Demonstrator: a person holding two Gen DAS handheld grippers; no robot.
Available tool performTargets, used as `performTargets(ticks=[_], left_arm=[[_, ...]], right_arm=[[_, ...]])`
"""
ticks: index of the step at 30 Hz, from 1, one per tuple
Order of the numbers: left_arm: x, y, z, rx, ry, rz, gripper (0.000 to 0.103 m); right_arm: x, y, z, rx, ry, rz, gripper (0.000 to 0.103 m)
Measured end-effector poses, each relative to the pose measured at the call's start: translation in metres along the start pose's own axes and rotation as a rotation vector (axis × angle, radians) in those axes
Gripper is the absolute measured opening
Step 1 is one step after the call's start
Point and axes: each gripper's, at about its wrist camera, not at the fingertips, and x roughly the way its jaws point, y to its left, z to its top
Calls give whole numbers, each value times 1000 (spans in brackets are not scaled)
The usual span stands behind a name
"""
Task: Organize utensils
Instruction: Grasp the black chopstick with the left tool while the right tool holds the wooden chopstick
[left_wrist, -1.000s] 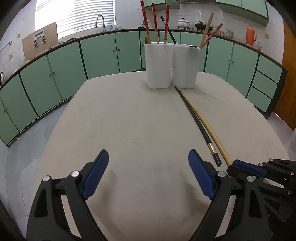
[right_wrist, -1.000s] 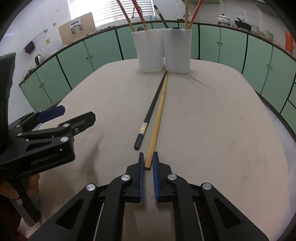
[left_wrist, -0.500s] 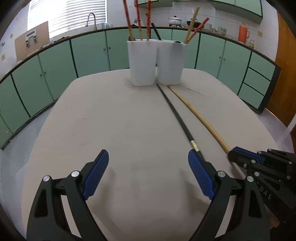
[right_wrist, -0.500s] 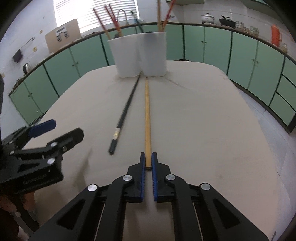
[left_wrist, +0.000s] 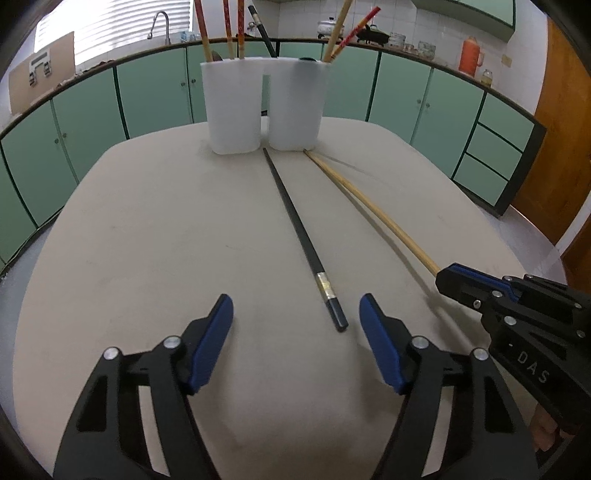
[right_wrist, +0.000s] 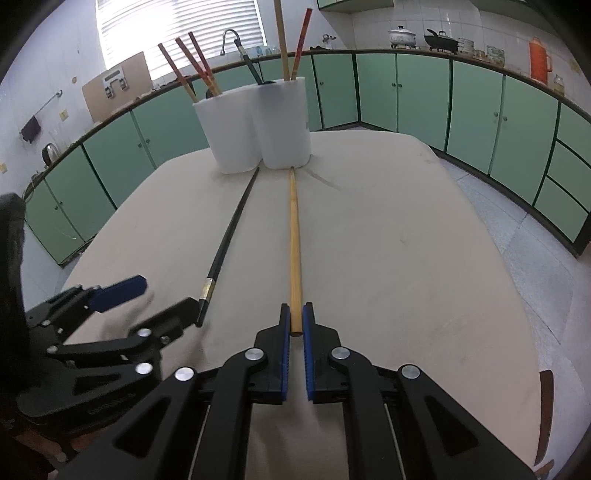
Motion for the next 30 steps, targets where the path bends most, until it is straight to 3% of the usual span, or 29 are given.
performTargets(ticks=[3, 7, 10, 15, 23, 25, 30], left_arm=[[7, -2, 1, -6, 27, 0, 52], [8, -4, 2, -5, 33, -7, 43], [7, -7, 3, 9, 31, -21, 23], [6, -13, 2, 35, 27, -40, 6], [3, -8, 0, 21, 19, -40, 5], [0, -6, 0, 23, 11, -31, 0], [-2, -2, -2, 30, 19, -15, 2]], right_arm=[[0, -1, 0, 2, -3, 5, 7], [-4, -4, 0, 7, -10, 13, 7], [-7, -4, -1, 5, -15, 17, 7], [-10, -2, -1, -6, -23, 16, 7], [-11, 4, -2, -16, -24, 15, 7], [-9, 4, -3, -17, -20, 15, 7], [-6, 4, -2, -17, -8, 17, 7]])
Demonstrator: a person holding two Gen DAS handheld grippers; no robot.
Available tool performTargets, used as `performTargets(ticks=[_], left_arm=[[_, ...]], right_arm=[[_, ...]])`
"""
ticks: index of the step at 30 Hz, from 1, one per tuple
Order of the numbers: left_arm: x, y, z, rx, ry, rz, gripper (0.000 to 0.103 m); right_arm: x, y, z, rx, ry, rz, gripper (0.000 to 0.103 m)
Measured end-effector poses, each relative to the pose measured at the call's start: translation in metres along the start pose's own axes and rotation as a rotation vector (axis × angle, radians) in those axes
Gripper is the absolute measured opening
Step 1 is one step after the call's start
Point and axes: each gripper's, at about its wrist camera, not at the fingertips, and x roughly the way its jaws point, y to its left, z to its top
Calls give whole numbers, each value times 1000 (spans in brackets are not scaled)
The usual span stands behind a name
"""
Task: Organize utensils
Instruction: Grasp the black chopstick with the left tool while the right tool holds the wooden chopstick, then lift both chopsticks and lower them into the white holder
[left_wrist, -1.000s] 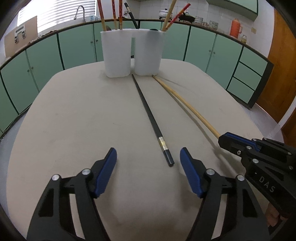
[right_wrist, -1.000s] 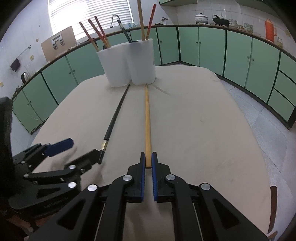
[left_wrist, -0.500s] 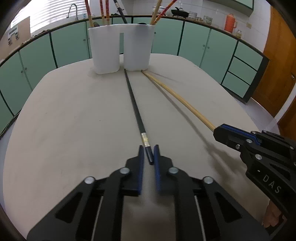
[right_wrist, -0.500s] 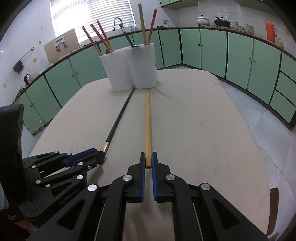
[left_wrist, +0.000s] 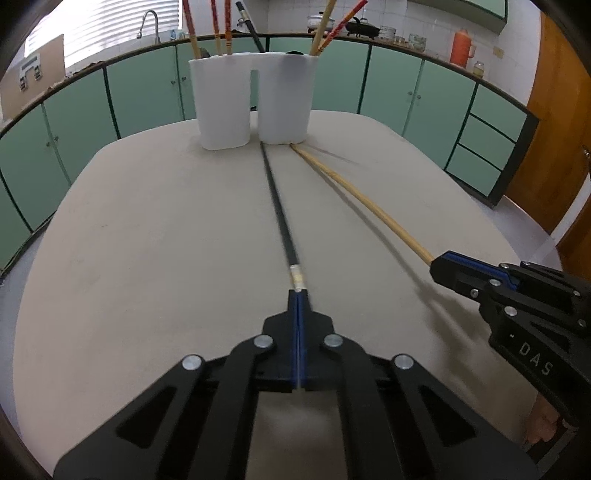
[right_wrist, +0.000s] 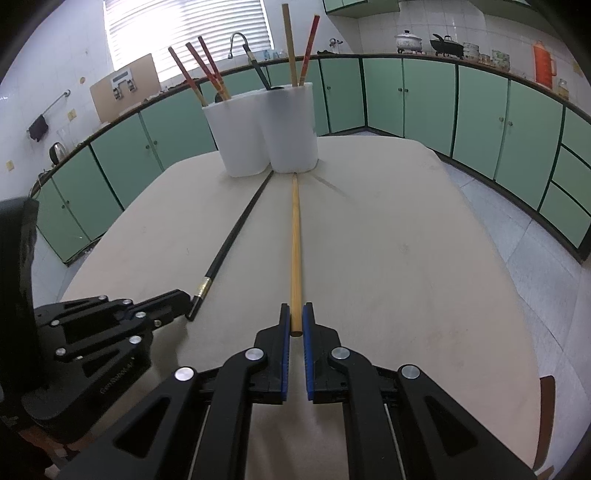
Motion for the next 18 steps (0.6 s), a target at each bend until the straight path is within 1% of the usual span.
performTargets(ticks=[2, 4, 5, 6, 11, 12, 13, 14, 17, 18], left_arm=[[-2, 3, -1, -17, 6, -17, 8], [-5, 4, -1, -28, -3, -28, 32], [-7, 3, -1, -29, -11, -30, 36], [-8, 2, -1, -23, -16, -35, 37], [1, -6, -2, 4, 4, -26, 36], [5, -6, -4, 3, 12, -25, 29], [7, -5, -5, 3, 14, -23, 26], [7, -5, -4, 3, 10, -22, 26], [7, -3, -3, -6, 10, -17, 17], [7, -1, -3, -11, 10, -20, 8]], right_arm=[[1, 0, 0, -1, 3, 2, 7], [2, -1, 1, -1, 4, 3, 7], [3, -2, 2, 0, 4, 4, 7], [3, -2, 2, 1, 5, 4, 7], [5, -5, 2, 5, 7, 8, 7], [6, -5, 2, 6, 7, 10, 7], [6, -6, 2, 7, 7, 11, 7], [6, -6, 2, 9, 6, 12, 7], [8, -7, 2, 17, 7, 18, 7], [8, -6, 2, 17, 6, 20, 7]])
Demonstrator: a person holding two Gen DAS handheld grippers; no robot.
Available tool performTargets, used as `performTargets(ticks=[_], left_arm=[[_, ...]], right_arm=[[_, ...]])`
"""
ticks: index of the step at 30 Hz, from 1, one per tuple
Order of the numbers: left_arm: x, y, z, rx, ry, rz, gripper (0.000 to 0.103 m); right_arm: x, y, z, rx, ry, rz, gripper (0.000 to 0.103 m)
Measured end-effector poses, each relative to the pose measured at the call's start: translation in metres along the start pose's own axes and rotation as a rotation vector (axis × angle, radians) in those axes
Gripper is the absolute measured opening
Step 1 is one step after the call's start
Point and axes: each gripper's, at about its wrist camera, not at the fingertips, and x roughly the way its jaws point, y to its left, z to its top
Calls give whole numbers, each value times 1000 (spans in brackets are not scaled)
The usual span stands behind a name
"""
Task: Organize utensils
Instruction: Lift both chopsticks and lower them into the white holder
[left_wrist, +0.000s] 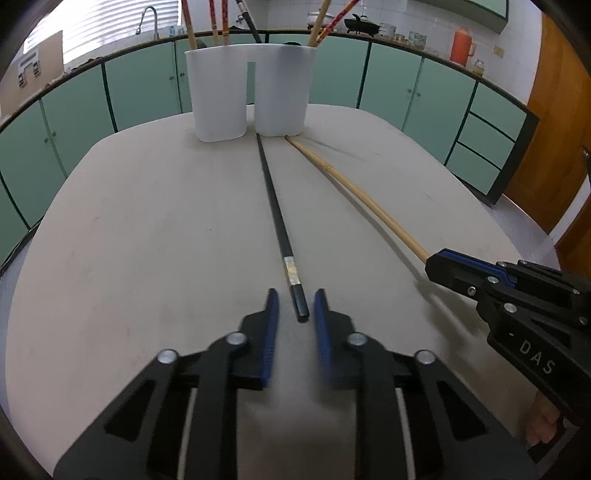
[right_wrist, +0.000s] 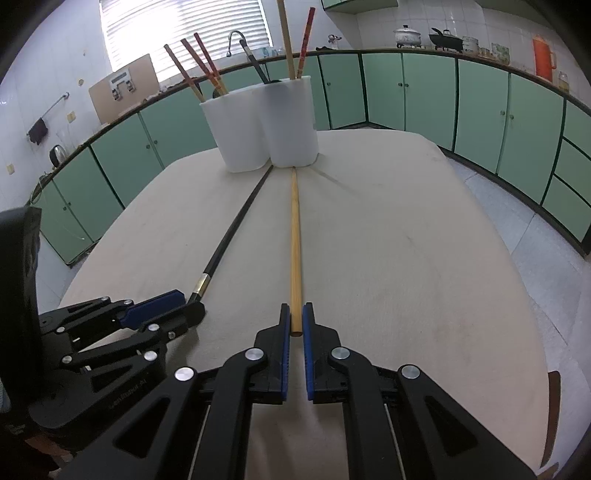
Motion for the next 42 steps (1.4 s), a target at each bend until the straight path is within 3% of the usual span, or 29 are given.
performTargets(ticks=[10, 19, 29, 42], left_arm=[[-21, 6, 7, 12, -34, 8, 7], [-92, 11, 39, 50, -206, 26, 6], [-148, 10, 85, 66, -368, 13, 6], [-164, 0, 129, 126, -422, 4, 6]], right_arm=[[-15, 0, 4, -12, -45, 1, 7], [-55, 4, 28, -82, -161, -6, 7], [-106, 1, 90, -121, -289, 64, 7], [-117, 18, 156, -230, -236, 156, 7]])
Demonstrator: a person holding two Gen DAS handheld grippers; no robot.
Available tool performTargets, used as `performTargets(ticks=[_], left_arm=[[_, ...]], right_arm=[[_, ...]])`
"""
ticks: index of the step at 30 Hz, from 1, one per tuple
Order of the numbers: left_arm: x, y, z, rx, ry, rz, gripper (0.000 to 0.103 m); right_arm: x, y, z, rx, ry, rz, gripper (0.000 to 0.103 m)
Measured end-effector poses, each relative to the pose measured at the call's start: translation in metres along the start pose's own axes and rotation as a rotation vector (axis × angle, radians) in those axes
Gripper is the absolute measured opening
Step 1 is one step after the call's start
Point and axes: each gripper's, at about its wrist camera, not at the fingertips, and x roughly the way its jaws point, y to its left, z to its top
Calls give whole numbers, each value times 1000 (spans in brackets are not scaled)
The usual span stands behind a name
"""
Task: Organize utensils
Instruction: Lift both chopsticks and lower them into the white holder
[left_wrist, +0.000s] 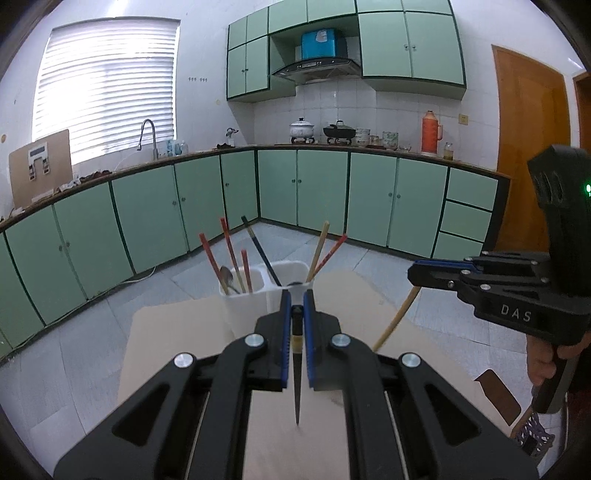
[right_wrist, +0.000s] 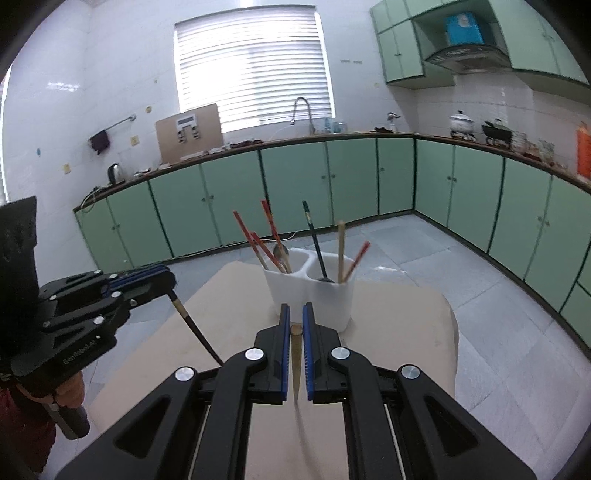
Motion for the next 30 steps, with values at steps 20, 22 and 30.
performTargets(ticks=[20, 22, 30], left_arm=[[17, 19, 90, 3, -154, -12, 6], [22, 20, 105, 1, -173, -7, 6], [47, 26, 154, 9, -238, 38, 6]], right_arm=[[-2, -4, 101, -71, -98, 60, 7], [-1, -6, 114, -71, -115, 61, 7], [15, -14, 170, -87, -189, 40, 7]])
